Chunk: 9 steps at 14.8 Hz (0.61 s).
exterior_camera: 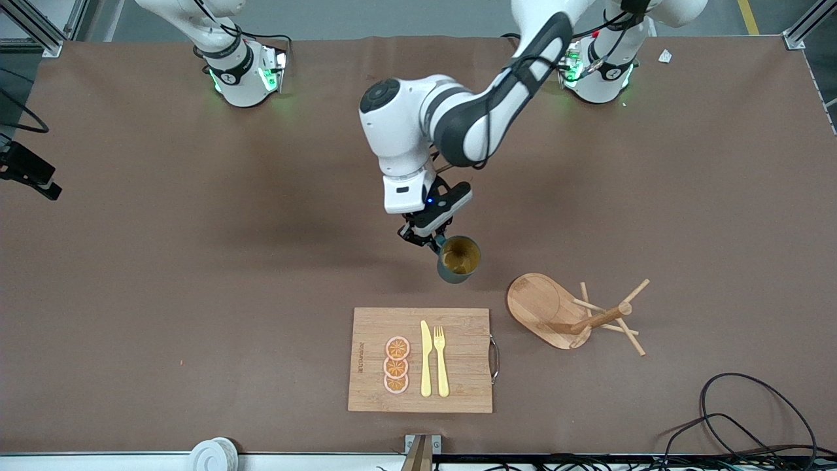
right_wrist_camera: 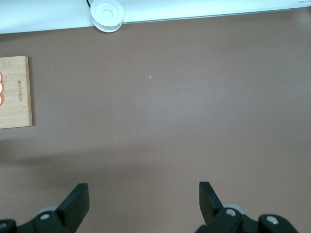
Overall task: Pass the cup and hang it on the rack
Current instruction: 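Lift the mug by its handle and carry it to the rack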
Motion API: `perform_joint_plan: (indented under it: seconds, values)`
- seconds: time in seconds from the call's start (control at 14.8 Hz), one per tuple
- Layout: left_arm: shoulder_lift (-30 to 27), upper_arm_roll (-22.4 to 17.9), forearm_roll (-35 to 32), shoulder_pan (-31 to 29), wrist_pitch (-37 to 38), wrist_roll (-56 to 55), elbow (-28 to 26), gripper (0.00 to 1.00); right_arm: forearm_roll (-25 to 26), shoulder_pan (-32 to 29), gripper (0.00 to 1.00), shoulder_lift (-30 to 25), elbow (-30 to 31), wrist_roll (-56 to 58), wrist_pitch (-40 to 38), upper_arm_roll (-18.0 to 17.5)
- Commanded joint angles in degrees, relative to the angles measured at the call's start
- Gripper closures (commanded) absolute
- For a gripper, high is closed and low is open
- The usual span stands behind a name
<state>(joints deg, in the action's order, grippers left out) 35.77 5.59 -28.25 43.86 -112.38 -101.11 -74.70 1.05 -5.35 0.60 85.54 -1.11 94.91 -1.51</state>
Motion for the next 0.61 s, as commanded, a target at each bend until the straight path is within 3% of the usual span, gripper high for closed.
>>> perform_joint_plan:
  seconds: [0.0, 0.54]
  values:
    - [-6.1, 0.1, 7.4, -4.5, 0.5, 5.3, -1.3, 1.0, 0.0, -1.2, 0.0, 0.3, -1.0, 0.1, -0.6, -0.8]
    - [-14.9, 0.1, 28.8, -16.5, 0.6, 20.8, -1.4, 1.0, -0.1, -1.3, 0.0, 0.3, -1.1, -0.2, -0.6, -0.8]
